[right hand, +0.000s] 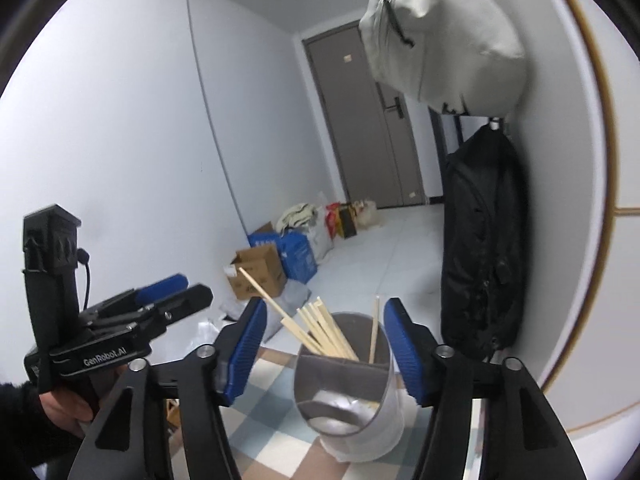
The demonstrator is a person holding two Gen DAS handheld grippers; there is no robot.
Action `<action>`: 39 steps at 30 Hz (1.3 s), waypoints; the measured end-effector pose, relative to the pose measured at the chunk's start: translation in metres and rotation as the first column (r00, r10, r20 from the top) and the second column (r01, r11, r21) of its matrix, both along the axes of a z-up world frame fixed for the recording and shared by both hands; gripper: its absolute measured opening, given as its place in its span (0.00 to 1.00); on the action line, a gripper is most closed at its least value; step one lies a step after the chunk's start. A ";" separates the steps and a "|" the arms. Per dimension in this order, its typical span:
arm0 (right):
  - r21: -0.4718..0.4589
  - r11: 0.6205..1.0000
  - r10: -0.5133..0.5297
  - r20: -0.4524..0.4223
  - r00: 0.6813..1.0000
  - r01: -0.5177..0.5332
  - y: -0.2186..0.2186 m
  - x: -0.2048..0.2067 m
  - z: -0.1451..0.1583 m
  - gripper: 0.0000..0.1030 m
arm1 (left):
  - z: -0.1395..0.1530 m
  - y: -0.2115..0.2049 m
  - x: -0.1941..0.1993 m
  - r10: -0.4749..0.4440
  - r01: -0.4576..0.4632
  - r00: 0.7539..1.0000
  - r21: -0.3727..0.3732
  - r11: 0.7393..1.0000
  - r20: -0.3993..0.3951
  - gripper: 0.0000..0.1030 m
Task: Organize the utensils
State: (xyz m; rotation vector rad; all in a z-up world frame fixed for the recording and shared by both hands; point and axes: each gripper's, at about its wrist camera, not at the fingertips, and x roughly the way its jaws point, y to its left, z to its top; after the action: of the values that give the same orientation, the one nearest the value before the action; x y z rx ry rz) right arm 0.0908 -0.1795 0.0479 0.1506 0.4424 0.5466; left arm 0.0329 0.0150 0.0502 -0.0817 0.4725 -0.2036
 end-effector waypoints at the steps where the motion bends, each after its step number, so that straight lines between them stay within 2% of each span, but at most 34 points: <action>1: 0.004 1.000 -0.004 0.002 1.000 0.004 0.000 -0.008 -0.001 0.69 | 0.000 0.000 -0.004 0.003 -0.003 1.000 -0.002 1.000 -0.002 0.75; 3: 0.007 1.000 -0.009 0.008 1.000 0.009 0.000 -0.019 -0.001 0.78 | -0.001 -0.001 -0.013 0.014 -0.014 1.000 -0.001 1.000 -0.009 0.77; 6: -0.010 1.000 -0.008 0.015 1.000 0.008 0.005 -0.034 -0.004 0.83 | -0.002 -0.001 -0.025 0.044 -0.044 0.999 -0.011 0.999 -0.012 0.82; 11: -0.008 1.000 -0.026 0.043 0.999 0.026 0.006 -0.056 -0.010 0.99 | -0.006 -0.003 -0.039 0.098 -0.098 0.995 -0.008 0.995 -0.015 0.90; 15: -0.008 0.999 -0.051 0.073 0.996 0.051 0.001 -0.065 -0.015 1.00 | -0.012 -0.002 -0.046 0.138 -0.138 0.990 0.000 0.990 -0.013 0.92; 22: 0.020 0.996 -0.083 0.067 0.994 0.082 -0.003 -0.071 -0.018 1.00 | -0.015 -0.002 -0.054 0.186 -0.186 0.983 -0.003 0.983 -0.009 0.92; 29: 0.031 0.995 -0.094 0.079 0.992 0.092 -0.007 -0.078 -0.017 1.00 | -0.012 -0.006 -0.060 0.188 -0.188 0.982 0.033 0.982 0.024 0.92; 39: 0.033 0.995 -0.095 0.080 0.992 0.092 -0.005 -0.082 -0.018 1.00 | -0.012 -0.011 -0.067 0.190 -0.191 0.981 0.039 0.981 0.034 0.92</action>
State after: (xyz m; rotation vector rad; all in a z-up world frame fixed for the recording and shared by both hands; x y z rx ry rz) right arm 0.0092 -0.1847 0.0303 0.1754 0.3464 0.4654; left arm -0.0341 0.0036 0.0380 -0.0821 0.4360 -0.0066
